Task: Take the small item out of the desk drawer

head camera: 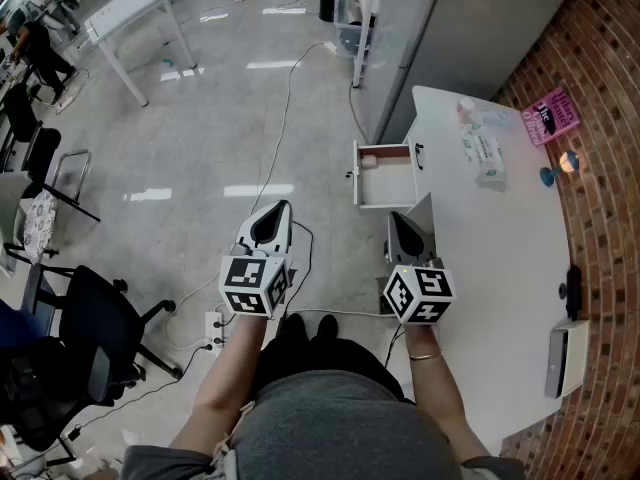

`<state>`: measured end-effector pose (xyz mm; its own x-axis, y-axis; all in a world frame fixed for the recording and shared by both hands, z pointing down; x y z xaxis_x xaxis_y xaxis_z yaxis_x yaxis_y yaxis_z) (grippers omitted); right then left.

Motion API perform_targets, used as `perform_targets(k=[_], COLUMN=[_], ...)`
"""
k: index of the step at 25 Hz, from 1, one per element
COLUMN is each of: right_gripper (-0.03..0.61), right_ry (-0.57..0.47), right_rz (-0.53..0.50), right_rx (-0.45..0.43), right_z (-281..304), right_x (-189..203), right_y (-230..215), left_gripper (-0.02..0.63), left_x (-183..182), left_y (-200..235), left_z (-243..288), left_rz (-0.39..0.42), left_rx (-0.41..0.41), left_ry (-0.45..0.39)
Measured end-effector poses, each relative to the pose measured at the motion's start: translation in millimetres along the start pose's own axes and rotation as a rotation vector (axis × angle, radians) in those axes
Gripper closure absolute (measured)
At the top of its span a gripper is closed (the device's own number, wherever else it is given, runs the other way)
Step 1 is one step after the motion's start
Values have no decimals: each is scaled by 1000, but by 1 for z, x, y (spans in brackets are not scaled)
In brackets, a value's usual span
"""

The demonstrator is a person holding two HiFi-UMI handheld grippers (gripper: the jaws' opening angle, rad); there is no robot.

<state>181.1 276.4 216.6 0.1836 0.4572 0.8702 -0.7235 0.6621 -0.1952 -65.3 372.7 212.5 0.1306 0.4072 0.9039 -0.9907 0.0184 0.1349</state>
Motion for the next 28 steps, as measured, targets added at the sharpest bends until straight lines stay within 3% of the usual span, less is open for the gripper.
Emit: perform_targets(k=[22,25,28], right_gripper=[572,572,574], right_ry=[41,42,41], right_rz=[51,60,78], right_rx=[-52,-49,-44], right_z=[-14,-13,-10], right_x=[25,23,21], right_y=[-7,-7,-11], left_gripper=[586,520,506], left_x=[9,7,6], left_y=[-28,-26,-23], left_z=[-10,-9,-4], left_rz=[-20,-26,-36], left_rx=[7,-2,-4], left_ry=[-5,-3,-3])
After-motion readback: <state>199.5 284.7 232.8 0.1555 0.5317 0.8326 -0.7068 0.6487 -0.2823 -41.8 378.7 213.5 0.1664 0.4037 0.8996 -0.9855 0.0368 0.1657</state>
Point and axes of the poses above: the fingertips, and each gripper's own axes: z forward along the fingers, y to its left, x out of its underside, the point moved 9 cm from there along -z, backward along the fingers, and after that the axes turned 14 degrees about y, right-handed, at the moved point
